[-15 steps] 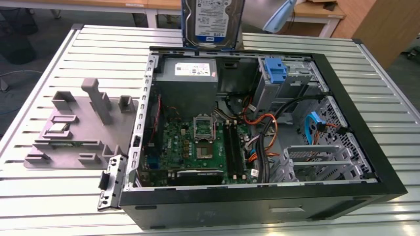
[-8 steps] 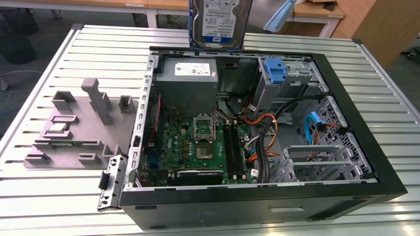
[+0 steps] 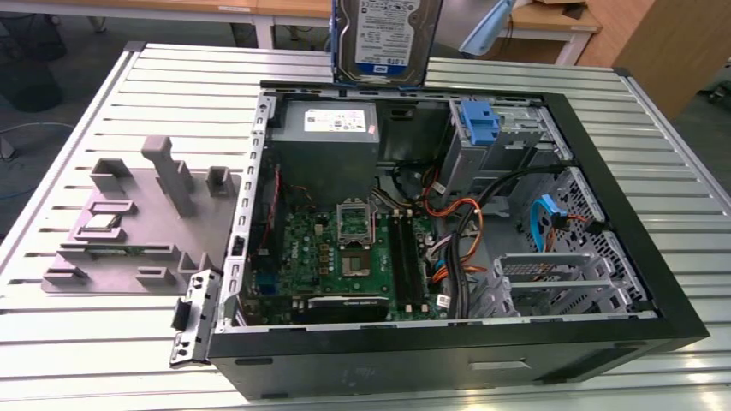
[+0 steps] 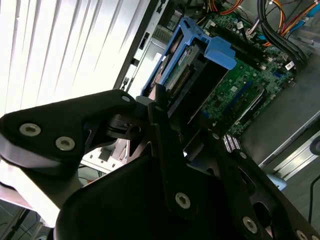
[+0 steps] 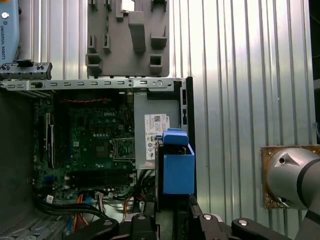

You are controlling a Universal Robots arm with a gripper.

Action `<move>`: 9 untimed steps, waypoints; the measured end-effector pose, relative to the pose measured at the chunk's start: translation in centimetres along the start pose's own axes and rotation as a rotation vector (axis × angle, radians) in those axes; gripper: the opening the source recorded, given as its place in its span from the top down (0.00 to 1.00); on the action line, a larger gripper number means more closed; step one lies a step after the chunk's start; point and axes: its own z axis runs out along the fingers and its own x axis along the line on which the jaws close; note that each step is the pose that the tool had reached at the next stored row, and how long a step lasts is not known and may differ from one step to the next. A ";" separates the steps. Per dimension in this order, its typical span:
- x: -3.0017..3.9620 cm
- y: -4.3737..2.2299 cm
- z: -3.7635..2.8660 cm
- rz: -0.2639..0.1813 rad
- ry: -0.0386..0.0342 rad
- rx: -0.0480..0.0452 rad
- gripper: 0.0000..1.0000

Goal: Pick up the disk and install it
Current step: 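Pick up the disk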

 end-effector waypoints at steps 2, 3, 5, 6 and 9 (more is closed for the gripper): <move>0.00 0.00 0.00 0.000 -0.0001 0.0000 0.65; 0.05 -0.01 0.00 0.000 -0.0001 0.0001 0.65; 0.24 -0.01 -0.01 0.000 -0.0001 0.0000 0.65; 0.37 -0.01 -0.02 0.000 -0.0001 0.0000 0.65; 0.82 -0.03 -0.05 0.000 0.0004 0.0000 0.65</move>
